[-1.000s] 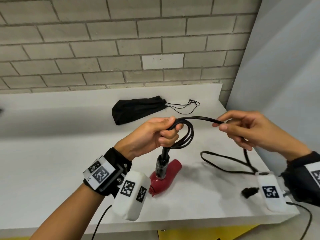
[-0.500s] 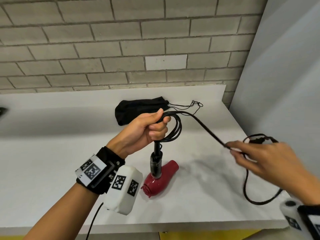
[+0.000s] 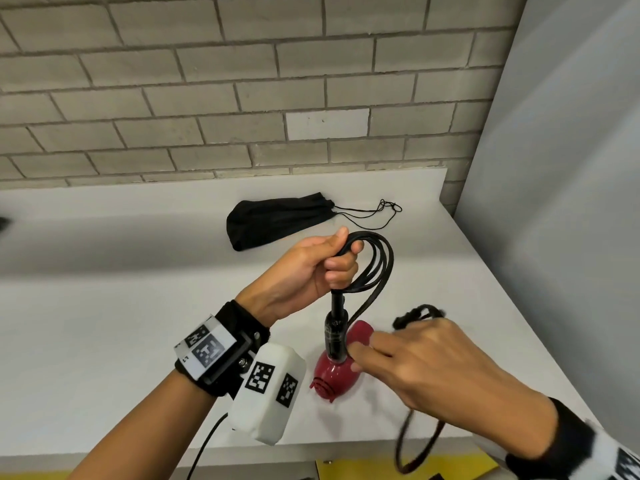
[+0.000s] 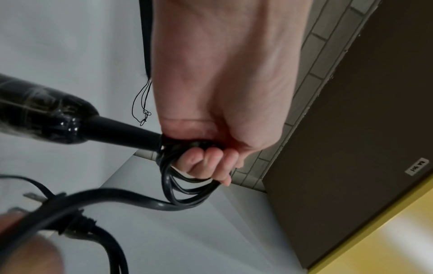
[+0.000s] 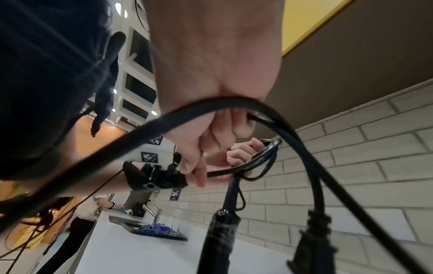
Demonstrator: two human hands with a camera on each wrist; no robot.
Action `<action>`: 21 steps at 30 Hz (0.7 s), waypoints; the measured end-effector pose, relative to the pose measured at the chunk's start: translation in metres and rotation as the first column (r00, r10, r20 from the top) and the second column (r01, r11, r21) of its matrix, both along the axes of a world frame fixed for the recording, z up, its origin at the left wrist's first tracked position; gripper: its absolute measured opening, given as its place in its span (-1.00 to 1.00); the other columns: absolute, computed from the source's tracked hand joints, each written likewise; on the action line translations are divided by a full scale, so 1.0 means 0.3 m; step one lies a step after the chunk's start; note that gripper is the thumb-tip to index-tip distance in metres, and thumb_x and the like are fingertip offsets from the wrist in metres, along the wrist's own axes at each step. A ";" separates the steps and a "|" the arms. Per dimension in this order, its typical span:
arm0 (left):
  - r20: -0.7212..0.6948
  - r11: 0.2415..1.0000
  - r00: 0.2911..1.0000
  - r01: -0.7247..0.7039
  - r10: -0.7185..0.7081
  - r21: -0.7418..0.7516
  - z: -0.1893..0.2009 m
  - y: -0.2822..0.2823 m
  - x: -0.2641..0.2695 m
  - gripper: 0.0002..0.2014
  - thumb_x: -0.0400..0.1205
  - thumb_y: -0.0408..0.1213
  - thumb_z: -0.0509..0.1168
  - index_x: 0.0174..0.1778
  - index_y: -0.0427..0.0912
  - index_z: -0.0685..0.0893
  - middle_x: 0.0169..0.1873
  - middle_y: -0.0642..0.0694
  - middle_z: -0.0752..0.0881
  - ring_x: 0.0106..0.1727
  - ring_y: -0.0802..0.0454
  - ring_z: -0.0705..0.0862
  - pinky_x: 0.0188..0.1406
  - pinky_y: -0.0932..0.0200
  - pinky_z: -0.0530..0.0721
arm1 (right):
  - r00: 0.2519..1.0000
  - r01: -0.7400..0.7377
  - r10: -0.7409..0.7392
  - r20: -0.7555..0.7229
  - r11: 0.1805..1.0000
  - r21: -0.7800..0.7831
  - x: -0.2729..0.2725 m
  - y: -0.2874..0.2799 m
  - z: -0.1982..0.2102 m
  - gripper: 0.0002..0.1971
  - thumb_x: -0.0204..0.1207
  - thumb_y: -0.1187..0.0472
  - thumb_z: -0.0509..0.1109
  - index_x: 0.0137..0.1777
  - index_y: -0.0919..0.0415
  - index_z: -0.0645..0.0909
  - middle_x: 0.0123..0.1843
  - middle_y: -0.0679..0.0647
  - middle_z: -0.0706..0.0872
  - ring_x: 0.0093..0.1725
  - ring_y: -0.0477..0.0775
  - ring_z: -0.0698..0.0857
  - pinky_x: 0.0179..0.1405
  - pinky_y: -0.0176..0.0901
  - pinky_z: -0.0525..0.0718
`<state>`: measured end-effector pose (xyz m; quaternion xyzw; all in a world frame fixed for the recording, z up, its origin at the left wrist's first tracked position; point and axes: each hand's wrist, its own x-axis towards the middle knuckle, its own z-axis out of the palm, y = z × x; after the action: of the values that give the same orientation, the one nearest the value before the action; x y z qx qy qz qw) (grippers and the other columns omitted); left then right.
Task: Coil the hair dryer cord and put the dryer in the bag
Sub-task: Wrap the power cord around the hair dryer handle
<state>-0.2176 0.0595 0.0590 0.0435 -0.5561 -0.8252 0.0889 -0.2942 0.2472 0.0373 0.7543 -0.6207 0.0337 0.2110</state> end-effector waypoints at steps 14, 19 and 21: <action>0.063 0.972 0.998 0.008 0.007 -0.234 0.031 0.067 0.017 -0.40 0.73 -0.07 -0.01 -0.29 -0.65 0.44 -0.59 -0.16 0.50 -0.53 0.00 0.56 -0.35 0.20 0.60 | 0.981 0.062 0.001 0.193 0.945 -0.321 -0.037 -0.126 0.200 -0.88 0.62 0.08 0.30 -0.08 -0.06 0.67 -0.42 -0.10 0.67 -0.54 -0.06 0.57 -0.63 -0.29 0.31; 0.125 0.941 0.992 0.024 0.019 -0.338 0.073 0.091 0.027 -0.43 0.63 0.18 -0.09 -0.49 -0.12 0.54 -0.64 0.07 0.12 -0.60 0.09 0.13 -0.54 0.20 0.10 | 0.919 0.170 -0.070 0.388 0.958 -0.229 -0.100 -0.137 0.220 -0.59 0.49 -0.33 0.15 -0.13 0.02 0.30 -0.64 -0.05 0.59 -0.66 0.03 0.53 -0.66 -0.19 0.46; 0.117 0.914 0.993 0.058 -0.011 -0.403 0.081 0.087 0.026 -0.46 0.66 0.16 -0.06 -0.37 -0.18 0.56 -0.64 0.09 0.11 -0.60 0.10 0.10 -0.52 0.16 0.04 | 0.839 0.113 -0.027 0.543 0.986 -0.126 -0.146 -0.134 0.226 -0.59 0.41 -0.39 0.21 -0.22 -0.04 0.31 -0.65 -0.05 0.52 -0.61 -0.01 0.40 -0.57 -0.20 0.45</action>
<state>-0.2099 0.0857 0.0832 0.0607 -0.7198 -0.6897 0.0499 -0.3379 0.2072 0.1050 0.6727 -0.6777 0.2843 0.0861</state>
